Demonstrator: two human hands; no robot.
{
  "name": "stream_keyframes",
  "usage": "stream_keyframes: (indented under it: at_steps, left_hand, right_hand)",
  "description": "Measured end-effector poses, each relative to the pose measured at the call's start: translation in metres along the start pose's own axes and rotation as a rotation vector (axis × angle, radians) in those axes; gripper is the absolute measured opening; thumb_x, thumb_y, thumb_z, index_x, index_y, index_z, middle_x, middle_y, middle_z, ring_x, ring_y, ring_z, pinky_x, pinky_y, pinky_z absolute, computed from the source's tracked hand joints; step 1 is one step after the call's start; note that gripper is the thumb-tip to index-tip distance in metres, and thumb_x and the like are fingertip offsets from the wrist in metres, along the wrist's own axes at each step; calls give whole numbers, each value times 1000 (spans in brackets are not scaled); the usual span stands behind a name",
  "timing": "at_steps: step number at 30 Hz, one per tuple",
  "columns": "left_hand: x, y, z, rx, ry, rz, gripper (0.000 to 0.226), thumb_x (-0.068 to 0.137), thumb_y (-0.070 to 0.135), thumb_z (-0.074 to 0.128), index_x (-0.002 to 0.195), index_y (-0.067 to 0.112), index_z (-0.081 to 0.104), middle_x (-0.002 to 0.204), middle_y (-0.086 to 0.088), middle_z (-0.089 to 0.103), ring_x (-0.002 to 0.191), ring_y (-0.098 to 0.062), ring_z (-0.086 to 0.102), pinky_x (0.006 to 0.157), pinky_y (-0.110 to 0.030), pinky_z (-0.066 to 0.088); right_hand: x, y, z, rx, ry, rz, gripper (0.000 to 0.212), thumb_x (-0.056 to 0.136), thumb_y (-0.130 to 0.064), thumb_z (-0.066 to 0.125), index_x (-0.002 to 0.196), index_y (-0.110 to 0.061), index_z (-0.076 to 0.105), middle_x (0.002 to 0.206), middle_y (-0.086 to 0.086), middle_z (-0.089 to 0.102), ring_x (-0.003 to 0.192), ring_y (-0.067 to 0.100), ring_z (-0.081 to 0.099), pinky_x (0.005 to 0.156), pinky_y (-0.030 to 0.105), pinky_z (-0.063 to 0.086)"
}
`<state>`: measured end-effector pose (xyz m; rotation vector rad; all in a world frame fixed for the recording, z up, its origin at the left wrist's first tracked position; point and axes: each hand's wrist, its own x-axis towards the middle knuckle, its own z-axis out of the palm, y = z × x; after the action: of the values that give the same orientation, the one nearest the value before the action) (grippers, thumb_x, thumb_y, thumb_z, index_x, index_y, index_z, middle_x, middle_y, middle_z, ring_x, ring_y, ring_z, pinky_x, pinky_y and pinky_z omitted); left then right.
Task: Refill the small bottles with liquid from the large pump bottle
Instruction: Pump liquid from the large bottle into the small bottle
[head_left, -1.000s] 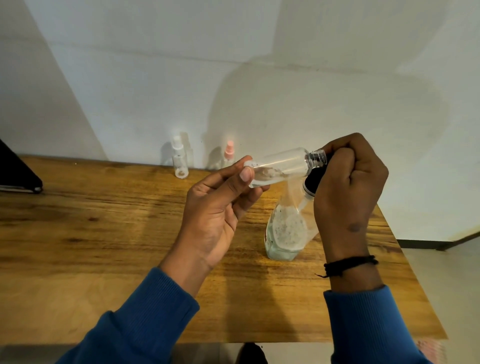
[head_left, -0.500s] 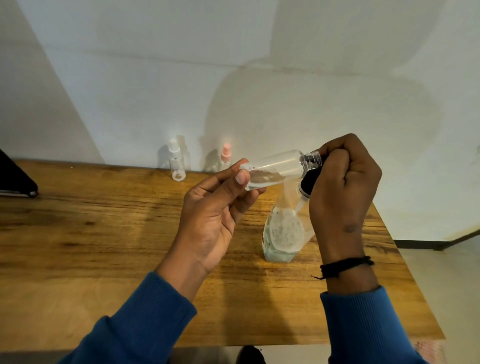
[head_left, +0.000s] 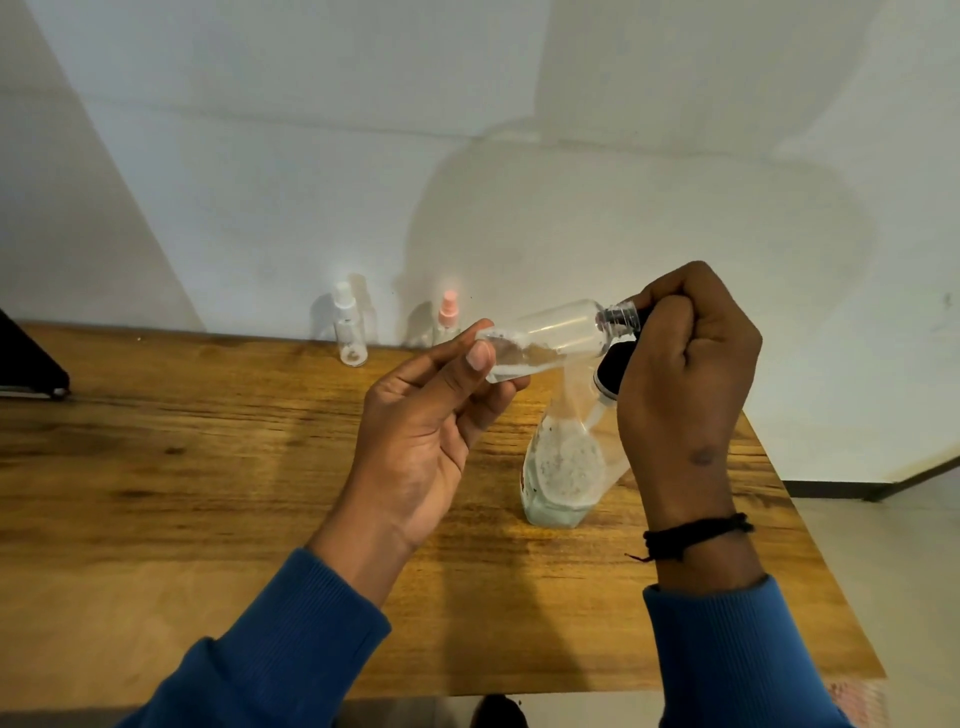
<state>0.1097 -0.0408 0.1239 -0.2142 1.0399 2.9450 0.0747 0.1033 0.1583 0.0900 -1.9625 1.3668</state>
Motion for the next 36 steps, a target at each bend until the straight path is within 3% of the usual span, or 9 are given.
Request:
stream_keyframes:
  at_steps: [3,7,12,19,25,32,36]
  left_hand:
    - [-1,-1,3,-2,-2,-1,41,69,14,73,108,1,70,107,-19,73,83,-27,73,66,-20,59]
    - [0,-1,1,3,10,3,32,73,12,71,104,2,71,103,-17,74,82,-26,73,66,-20,59]
    - [0,2,0,-2,-2,-4,37,71,12,71,107,1,71,106,-18,74,83,-27,73,65,-20,59]
    - [1,1,-1,-5,17,-1,38,71,11,71,107,-1,70,107,-19,73,85,-28,73,65,-20,59]
    - [0,2,2,0,-5,-2,29,72,11,70,100,4,72,103,-15,75,81,-26,73,64,-20,59]
    - [0,2,0,2,18,-3,37,72,12,71,108,1,71,110,-20,73,84,-27,73,66,-20,59]
    - [0,2,1,4,9,0,37,71,13,71,106,2,71,108,-19,73,83,-27,73,65,-20,59]
  right_hand:
    - [1,0,-3,-33,7,-15,25,87,1,36,70,-10,51,58,4,51,52,8,47,48,25,33]
    - [-3,6,2,-28,18,32,29,87,-4,35,68,-22,47,57,-11,50,60,16,48,51,28,35]
    - [0,2,2,-8,12,-3,25,88,-1,35,70,-12,50,62,-3,53,51,5,48,49,27,34]
    - [-4,6,4,11,15,13,27,88,2,35,71,-13,49,59,-12,49,54,5,47,47,14,32]
    - [1,0,0,7,-15,-24,26,89,6,35,71,-6,50,54,-1,45,48,1,47,44,17,28]
    - [-4,6,3,13,-1,12,25,89,1,35,72,-12,48,56,-11,45,52,5,45,46,20,32]
    - [0,3,2,5,-15,-21,25,88,2,35,71,-9,49,54,-1,44,48,2,45,45,20,28]
